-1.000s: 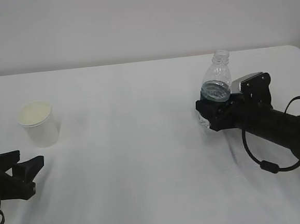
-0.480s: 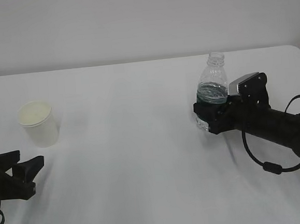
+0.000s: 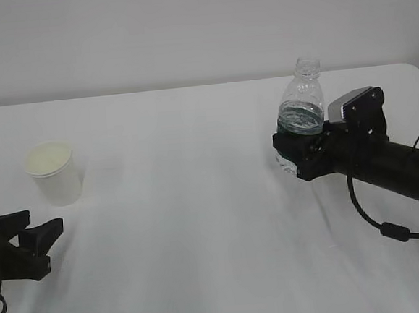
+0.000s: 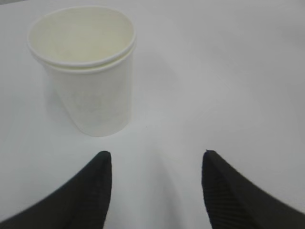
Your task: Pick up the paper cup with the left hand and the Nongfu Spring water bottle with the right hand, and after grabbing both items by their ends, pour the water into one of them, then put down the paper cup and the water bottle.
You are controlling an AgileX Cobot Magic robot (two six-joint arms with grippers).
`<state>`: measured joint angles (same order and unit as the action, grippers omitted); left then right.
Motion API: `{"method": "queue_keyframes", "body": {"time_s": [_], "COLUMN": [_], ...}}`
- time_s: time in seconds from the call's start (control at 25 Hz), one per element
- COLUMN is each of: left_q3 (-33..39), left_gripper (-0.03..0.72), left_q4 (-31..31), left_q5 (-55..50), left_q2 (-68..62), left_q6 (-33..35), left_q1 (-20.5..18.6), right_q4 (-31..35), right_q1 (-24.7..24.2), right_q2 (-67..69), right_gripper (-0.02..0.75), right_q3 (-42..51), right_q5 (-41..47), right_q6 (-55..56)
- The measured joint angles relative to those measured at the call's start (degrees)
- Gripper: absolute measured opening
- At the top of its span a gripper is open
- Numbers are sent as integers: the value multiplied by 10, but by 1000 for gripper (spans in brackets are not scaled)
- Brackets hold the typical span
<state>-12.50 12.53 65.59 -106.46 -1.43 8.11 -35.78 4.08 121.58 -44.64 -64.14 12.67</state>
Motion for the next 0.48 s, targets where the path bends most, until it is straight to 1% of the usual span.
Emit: {"method": "queue_keyframes", "body": {"time_s": [0.28, 0.48], "left_q3": [0, 0], "left_gripper": [431, 431], "left_q4": [0, 13], "left_q5": [0, 0], "left_q2": [0, 0], "left_q6": [0, 0], "left_q1": [0, 0], "right_q4": [3, 14], "right_q1": [0, 0], "right_q2": [-39, -79], "right_gripper": [426, 426], "right_q3": [41, 75], "right_q5": [0, 0], "right_q6": [0, 1]}}
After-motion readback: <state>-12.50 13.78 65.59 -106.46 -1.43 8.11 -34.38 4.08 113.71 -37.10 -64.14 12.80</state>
